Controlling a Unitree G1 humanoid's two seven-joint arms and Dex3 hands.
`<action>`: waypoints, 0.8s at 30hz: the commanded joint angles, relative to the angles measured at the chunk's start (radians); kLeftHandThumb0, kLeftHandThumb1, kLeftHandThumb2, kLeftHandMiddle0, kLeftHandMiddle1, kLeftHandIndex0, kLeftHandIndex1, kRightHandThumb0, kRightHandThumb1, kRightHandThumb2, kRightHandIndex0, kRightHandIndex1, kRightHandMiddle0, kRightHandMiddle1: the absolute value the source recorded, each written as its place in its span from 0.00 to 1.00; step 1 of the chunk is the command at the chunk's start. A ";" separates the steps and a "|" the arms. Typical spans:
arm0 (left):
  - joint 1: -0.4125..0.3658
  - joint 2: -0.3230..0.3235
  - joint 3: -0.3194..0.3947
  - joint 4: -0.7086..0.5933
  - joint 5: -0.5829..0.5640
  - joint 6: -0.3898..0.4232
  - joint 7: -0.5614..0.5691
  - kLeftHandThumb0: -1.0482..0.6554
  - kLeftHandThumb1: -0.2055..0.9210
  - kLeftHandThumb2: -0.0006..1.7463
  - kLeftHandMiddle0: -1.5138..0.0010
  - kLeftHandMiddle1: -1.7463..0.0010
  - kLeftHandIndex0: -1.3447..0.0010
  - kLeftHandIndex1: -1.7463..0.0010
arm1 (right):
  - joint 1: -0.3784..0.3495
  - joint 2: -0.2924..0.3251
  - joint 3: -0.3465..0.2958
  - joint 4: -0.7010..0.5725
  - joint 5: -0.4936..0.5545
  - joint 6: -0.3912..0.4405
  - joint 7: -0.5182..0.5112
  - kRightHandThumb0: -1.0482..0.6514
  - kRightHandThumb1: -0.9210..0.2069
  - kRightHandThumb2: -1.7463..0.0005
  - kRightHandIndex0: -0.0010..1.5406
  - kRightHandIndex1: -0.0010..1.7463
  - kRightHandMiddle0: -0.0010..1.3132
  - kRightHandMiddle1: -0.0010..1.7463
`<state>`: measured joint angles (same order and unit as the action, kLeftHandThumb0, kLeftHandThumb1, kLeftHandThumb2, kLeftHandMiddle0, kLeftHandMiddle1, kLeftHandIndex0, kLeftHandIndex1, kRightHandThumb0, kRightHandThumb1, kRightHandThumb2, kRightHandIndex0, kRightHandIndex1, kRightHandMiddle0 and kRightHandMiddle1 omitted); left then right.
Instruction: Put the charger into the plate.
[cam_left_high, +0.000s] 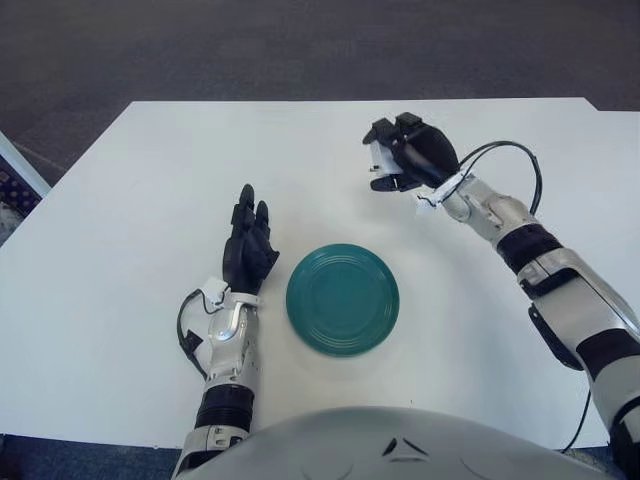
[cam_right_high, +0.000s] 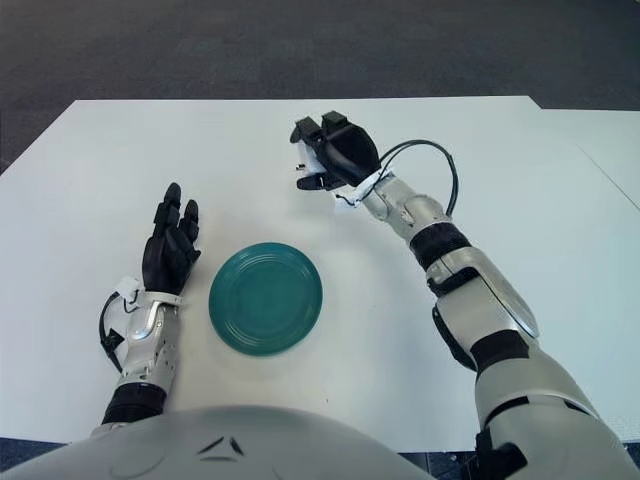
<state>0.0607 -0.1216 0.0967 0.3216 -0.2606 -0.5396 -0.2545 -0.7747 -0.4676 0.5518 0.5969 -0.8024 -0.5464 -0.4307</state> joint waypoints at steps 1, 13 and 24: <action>0.076 -0.022 0.000 0.078 0.010 0.011 0.015 0.00 1.00 0.53 1.00 1.00 1.00 1.00 | 0.072 -0.030 -0.034 -0.178 0.064 -0.024 0.130 0.35 0.00 0.64 0.60 1.00 0.59 1.00; 0.077 -0.030 0.001 0.072 0.048 -0.002 0.064 0.00 1.00 0.54 1.00 1.00 1.00 1.00 | 0.169 -0.022 -0.016 -0.469 0.021 -0.131 0.314 0.35 0.00 0.64 0.65 1.00 0.60 1.00; 0.109 -0.031 -0.004 0.034 -0.052 0.057 -0.014 0.02 1.00 0.54 1.00 1.00 0.99 0.99 | 0.324 0.007 0.001 -0.675 -0.017 -0.121 0.438 0.35 0.00 0.64 0.68 1.00 0.62 1.00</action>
<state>0.0780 -0.1216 0.0904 0.3114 -0.2488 -0.5093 -0.2268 -0.4845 -0.4519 0.5477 -0.0281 -0.8358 -0.6845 -0.0609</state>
